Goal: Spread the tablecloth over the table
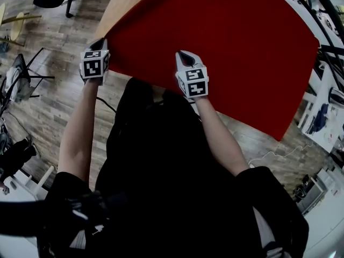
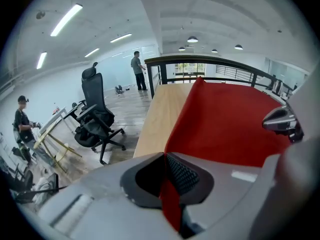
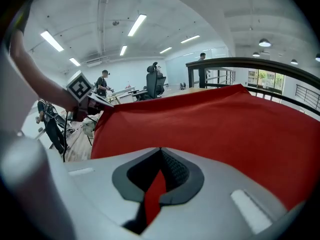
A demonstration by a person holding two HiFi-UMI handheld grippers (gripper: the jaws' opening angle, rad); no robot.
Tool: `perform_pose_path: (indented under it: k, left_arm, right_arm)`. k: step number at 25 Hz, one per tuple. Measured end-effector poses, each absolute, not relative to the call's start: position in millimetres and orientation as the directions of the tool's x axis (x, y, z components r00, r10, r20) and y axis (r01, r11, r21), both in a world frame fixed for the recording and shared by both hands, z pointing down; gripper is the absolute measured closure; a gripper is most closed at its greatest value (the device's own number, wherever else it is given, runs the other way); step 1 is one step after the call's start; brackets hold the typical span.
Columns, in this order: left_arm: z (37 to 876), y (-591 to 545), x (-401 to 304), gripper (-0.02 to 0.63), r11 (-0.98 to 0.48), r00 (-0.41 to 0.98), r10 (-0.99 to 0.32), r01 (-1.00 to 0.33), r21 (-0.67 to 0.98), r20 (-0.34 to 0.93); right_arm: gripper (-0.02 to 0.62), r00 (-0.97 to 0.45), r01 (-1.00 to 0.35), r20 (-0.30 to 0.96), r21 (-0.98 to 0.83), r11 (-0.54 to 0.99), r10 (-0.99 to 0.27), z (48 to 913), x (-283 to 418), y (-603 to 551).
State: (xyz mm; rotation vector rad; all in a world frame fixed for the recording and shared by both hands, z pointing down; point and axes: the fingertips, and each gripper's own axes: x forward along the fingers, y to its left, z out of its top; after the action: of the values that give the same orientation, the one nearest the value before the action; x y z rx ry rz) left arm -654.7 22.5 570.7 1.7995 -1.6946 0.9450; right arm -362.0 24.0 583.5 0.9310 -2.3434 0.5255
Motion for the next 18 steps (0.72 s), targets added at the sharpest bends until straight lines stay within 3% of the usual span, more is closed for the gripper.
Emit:
perform_pose_path:
  k: [4, 7, 9, 12, 18]
  left_arm:
    - [589.2, 24.6, -664.4, 0.586, -0.147, 0.04, -0.596, -0.987, -0.06, 0.802]
    - [605.2, 29.8, -677.1, 0.55, -0.129, 0.066, -0.574, -0.992, -0.011, 0.816]
    - [603.0, 20.5, -682.1, 0.433, -0.14, 0.116, -0.595, -0.989, 0.04, 0.796]
    - [592.8, 3.5, -673.2, 0.367, -0.264, 0.235, -0.606, -0.961, 0.087, 0.76]
    - [579.5, -80.7, -628.3, 0.404, -0.494, 0.426, -0.62, -0.865, 0.094, 0.659]
  right_arm:
    - [0.586, -0.568, -0.723, 0.669, -0.128, 0.679, -0.479, 601.2, -373.4, 30.5]
    - [0.586, -0.532, -0.746, 0.693, -0.114, 0.656, -0.485, 607.0, -388.7, 26.3]
    - [0.586, -0.519, -0.769, 0.683, -0.111, 0.63, -0.514, 601.3, -406.1, 15.7]
    - [0.586, -0.527, -0.788, 0.645, -0.126, 0.603, -0.553, 586.5, -442.5, -2.4]
    - [0.586, -0.485, -0.847, 0.593, -0.136, 0.514, -0.643, 563.1, -488.1, -57.0]
